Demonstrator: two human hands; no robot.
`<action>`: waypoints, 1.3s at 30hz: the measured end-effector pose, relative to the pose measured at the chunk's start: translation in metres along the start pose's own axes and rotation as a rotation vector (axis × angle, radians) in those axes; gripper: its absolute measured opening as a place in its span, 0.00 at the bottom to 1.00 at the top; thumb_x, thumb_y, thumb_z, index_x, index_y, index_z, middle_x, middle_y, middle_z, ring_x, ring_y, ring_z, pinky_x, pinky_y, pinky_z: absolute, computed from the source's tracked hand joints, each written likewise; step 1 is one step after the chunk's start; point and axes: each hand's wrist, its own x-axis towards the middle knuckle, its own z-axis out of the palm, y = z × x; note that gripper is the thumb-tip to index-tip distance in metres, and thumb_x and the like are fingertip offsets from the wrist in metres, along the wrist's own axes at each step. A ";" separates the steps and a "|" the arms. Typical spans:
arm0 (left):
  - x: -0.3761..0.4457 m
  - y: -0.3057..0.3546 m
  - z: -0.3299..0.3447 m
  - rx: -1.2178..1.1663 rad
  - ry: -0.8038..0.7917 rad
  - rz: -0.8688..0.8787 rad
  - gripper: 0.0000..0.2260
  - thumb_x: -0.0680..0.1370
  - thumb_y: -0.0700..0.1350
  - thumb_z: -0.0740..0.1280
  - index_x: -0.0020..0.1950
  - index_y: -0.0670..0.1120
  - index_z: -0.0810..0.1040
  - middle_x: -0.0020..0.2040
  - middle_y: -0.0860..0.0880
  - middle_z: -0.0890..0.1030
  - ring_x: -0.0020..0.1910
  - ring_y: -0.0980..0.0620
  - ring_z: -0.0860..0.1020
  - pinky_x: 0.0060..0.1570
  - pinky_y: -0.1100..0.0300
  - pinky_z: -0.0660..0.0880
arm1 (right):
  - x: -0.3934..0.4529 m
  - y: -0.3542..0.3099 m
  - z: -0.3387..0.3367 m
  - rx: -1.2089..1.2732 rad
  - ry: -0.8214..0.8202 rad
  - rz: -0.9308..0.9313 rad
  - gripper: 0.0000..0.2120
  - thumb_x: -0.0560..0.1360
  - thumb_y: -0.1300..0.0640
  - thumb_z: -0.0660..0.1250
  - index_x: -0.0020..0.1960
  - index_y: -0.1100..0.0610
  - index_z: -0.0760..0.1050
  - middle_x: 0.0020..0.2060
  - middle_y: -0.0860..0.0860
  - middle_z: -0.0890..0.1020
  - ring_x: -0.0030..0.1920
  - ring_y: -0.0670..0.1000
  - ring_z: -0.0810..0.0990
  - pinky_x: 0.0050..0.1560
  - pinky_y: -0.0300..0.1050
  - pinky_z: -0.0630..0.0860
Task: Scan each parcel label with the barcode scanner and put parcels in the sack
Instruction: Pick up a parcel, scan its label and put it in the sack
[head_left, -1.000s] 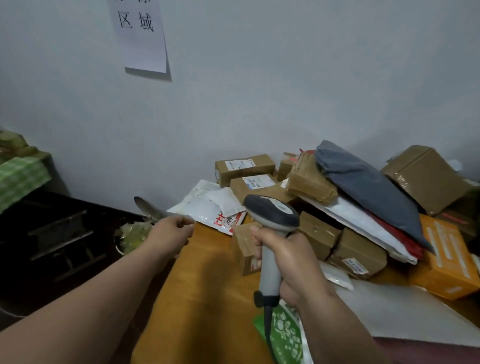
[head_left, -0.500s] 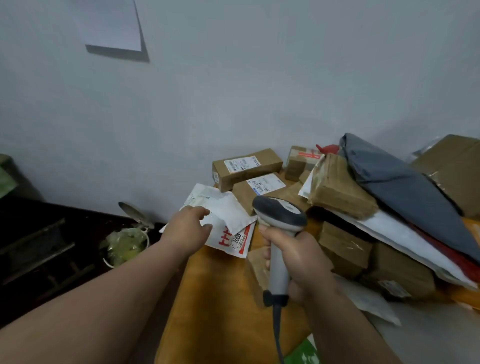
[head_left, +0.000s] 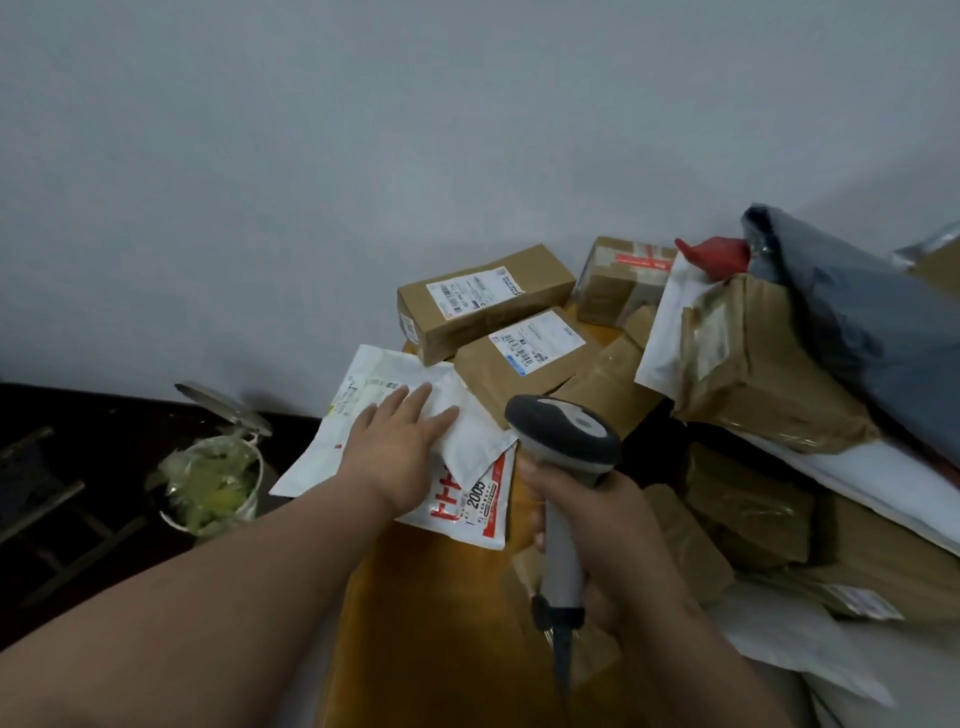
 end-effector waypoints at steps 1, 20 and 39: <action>0.005 -0.001 0.003 0.017 -0.018 0.027 0.32 0.79 0.55 0.66 0.79 0.64 0.54 0.82 0.52 0.48 0.81 0.46 0.45 0.77 0.42 0.44 | 0.002 0.001 0.001 0.011 0.002 0.001 0.08 0.74 0.53 0.73 0.46 0.56 0.78 0.26 0.45 0.82 0.28 0.43 0.81 0.39 0.45 0.77; -0.046 -0.021 -0.077 -1.668 -0.019 -0.289 0.11 0.83 0.49 0.63 0.61 0.46 0.79 0.55 0.45 0.85 0.54 0.46 0.83 0.51 0.49 0.80 | -0.049 -0.015 0.003 0.162 0.176 -0.091 0.07 0.72 0.54 0.75 0.45 0.54 0.78 0.23 0.42 0.81 0.34 0.48 0.79 0.32 0.41 0.76; -0.216 0.095 -0.092 -2.189 -0.231 0.023 0.21 0.78 0.37 0.62 0.72 0.47 0.71 0.60 0.39 0.82 0.52 0.39 0.84 0.49 0.38 0.79 | -0.195 -0.015 -0.069 0.509 -0.062 -0.340 0.19 0.63 0.57 0.76 0.53 0.58 0.82 0.49 0.55 0.87 0.54 0.57 0.85 0.59 0.55 0.78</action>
